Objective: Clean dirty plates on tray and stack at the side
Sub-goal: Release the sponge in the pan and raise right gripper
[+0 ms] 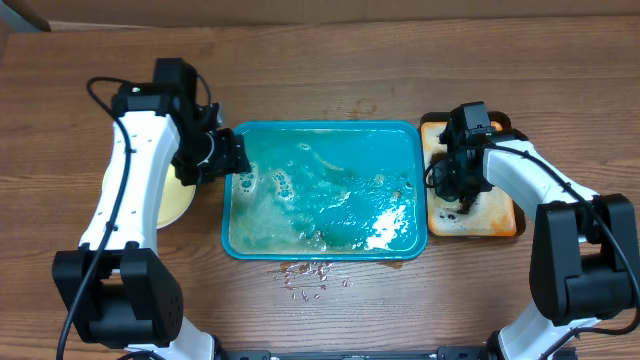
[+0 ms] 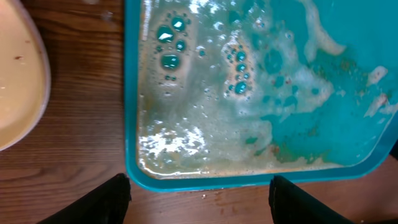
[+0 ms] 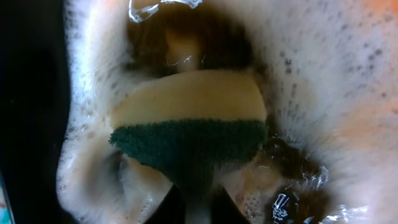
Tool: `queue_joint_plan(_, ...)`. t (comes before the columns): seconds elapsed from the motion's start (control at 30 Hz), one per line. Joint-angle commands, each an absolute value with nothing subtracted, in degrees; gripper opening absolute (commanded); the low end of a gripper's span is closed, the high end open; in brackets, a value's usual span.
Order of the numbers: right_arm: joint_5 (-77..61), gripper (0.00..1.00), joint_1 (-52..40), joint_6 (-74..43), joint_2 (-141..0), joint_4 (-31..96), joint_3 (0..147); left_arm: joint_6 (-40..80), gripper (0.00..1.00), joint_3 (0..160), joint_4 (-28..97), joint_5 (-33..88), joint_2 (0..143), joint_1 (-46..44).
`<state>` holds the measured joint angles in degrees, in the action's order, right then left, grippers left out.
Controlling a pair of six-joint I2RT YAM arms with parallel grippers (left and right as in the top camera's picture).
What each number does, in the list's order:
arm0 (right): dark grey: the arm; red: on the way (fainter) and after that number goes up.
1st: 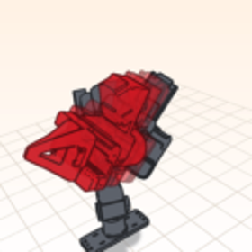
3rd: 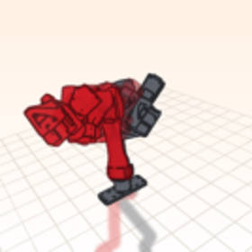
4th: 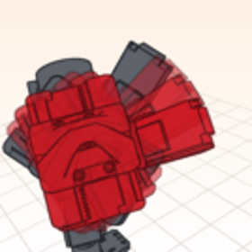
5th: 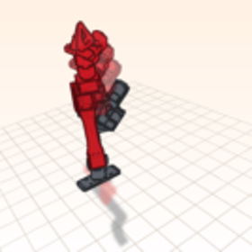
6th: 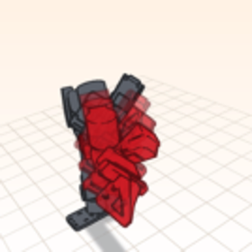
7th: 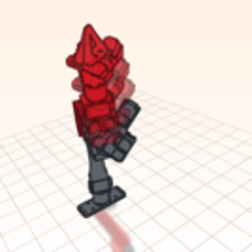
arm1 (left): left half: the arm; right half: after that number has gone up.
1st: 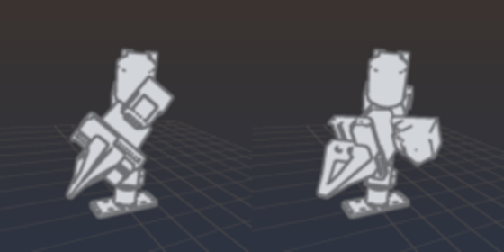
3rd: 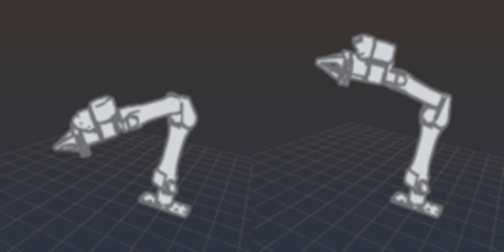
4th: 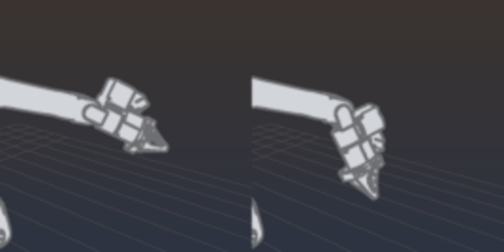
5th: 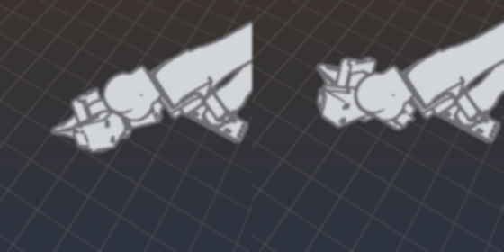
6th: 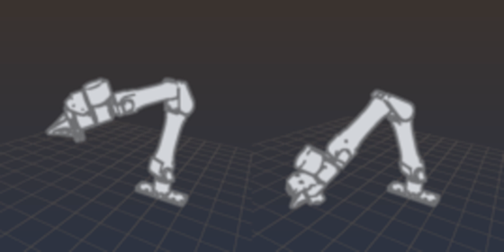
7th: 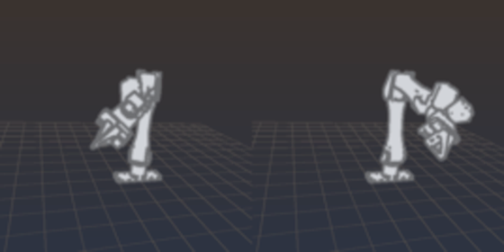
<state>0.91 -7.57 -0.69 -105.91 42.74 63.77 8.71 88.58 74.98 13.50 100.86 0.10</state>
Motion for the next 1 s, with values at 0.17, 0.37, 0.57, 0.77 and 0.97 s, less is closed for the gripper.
queue_joint_plan(0.17, 1.43, 0.04, -7.35, -0.43, -106.45, 44.93, 66.13, 7.27, 0.72, 89.73, 75.29, 12.97, 101.03, -0.45)
queue_joint_plan(0.37, 1.41, 0.40, -7.35, -1.93, -101.95, 46.44, 68.49, 7.27, 0.72, 89.73, 75.26, 13.15, 101.06, -0.45)
queue_joint_plan(0.57, 1.43, 0.51, -7.35, -1.93, -99.00, 48.34, 68.62, 7.27, 0.72, 89.73, 75.18, 13.15, 101.03, -0.47)
queue_joint_plan(0.77, 0.78, 0.59, -7.38, -2.13, -91.61, 48.38, 69.80, 7.27, 0.74, 89.73, 75.18, 13.15, 101.06, -0.47)
queue_joint_plan(0.97, -7.60, 0.87, -7.38, -2.11, -88.18, 50.81, 69.84, 5.61, 0.79, 89.73, 74.78, 13.08, 101.06, -0.67)
